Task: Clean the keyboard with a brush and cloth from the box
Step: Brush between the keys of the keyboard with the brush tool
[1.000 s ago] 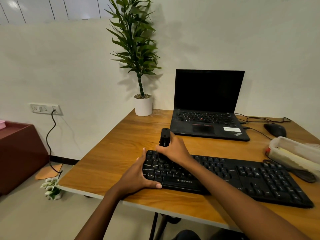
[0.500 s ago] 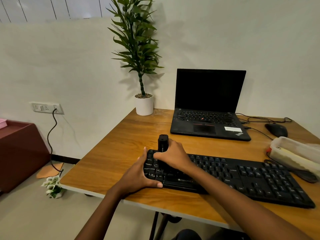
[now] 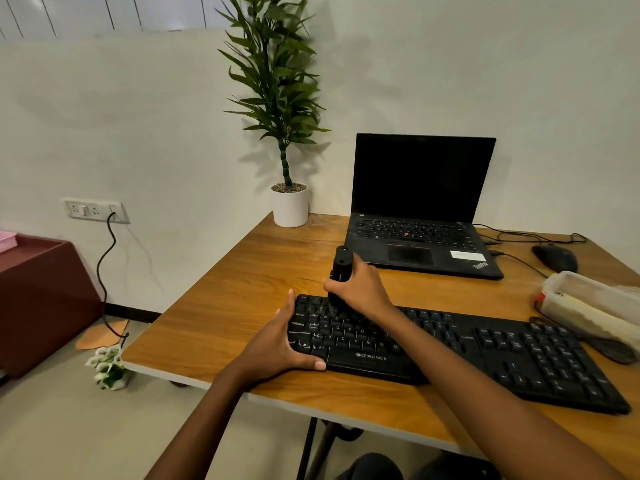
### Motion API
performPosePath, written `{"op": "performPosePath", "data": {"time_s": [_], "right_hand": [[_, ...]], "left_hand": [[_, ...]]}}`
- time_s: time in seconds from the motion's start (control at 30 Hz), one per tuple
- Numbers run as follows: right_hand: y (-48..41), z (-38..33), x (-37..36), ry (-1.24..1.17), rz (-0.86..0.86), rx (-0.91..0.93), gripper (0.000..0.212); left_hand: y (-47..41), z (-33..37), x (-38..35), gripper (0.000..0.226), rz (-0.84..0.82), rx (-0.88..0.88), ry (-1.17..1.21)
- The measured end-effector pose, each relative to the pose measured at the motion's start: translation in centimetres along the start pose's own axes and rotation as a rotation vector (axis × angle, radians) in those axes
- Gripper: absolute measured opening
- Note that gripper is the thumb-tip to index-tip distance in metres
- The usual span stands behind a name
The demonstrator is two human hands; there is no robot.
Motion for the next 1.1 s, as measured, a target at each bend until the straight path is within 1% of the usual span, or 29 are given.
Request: {"op": "performPosePath", "data": {"time_s": [0.1,0.2,0.23,0.3,0.37,0.47,0.5,0.57,0.6,0.67,0.7,0.77,0.83,0.9,0.97,1.0,1.1], "right_hand": [[2.3,0.4,-1.0,0.004,0.042,0.012,0.030],[2.0,0.4,-1.5,0.009,-0.026,-0.032,0.027],[1.3,0.7,-0.9,-0.006,-0.009,-0.067,0.026],[0.2,1.0,0.7,-0.025,0.083,-0.103,0.027],[1.0,1.0,0.6,0.027,0.125,-0.084,0.031],[3.6,0.5,-1.2,0.061,0.095,-0.033,0.037],[3.8,0.6,-1.4,0.046,0.071,-0.048,0.037],[2.8,0.9,-0.8,-0.011,0.054,-0.119,0.030],[2.4,0.8,-0.1,-0.043,0.077,-0.146,0.027],[2.7,0.6,0.3,-0.068,0.133,-0.136,0.026],[3.5,0.2,-0.3,-0.052,0.128,-0.103,0.028],[5.1,-0.7,-1.9,-0.014,0.065,-0.046,0.031],[4.7,-0.8,-2.4,-0.018,-0.003,-0.065,0.030],[3.5,-0.6,-1.3,-0.057,0.031,-0.097,0.031],[3.6,-0.4,-0.6,-0.068,0.105,-0.078,0.034],[4.1,-0.5,-1.1,-0.067,0.102,-0.055,0.034],[4.7,-0.5,-2.3,-0.058,-0.013,-0.060,0.026]], "left_hand": [[-0.1,-0.3,0.0,0.149,0.005,0.002,0.001],[-0.1,-0.1,0.1,0.150,-0.001,-0.008,0.012],[-0.1,0.0,0.0,0.150,-0.005,-0.011,0.010],[-0.1,0.2,0.0,0.151,-0.008,-0.011,0.017],[-0.1,0.2,0.0,0.152,-0.007,-0.010,0.027],[-0.1,0.1,0.0,0.150,-0.004,-0.017,0.016],[-0.1,0.1,0.0,0.150,-0.005,-0.021,0.010],[-0.1,0.2,0.0,0.151,-0.009,-0.020,0.006],[0.0,0.2,0.0,0.152,-0.011,-0.019,0.008],[0.0,0.2,0.1,0.152,-0.005,-0.014,0.013],[0.0,0.1,0.1,0.151,-0.001,-0.013,0.010],[0.0,0.1,0.1,0.149,-0.002,-0.018,-0.003],[0.0,0.1,-0.1,0.147,-0.013,-0.018,-0.001],[0.0,0.1,0.0,0.150,-0.015,-0.013,-0.002],[0.0,0.1,0.0,0.152,-0.008,-0.012,0.008],[0.0,0.1,0.0,0.151,-0.007,-0.014,0.008],[0.0,0.0,-0.1,0.147,-0.016,-0.017,-0.003]]}}
Point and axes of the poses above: each hand's wrist, its own y-axis away from the middle knuckle, its own x-axis out of the back of the hand, z = x × y, the point moved 10 cm from there along -y, towards the middle knuckle, and after that the axes turned 4 degrees about y, right-handed, at the moved point
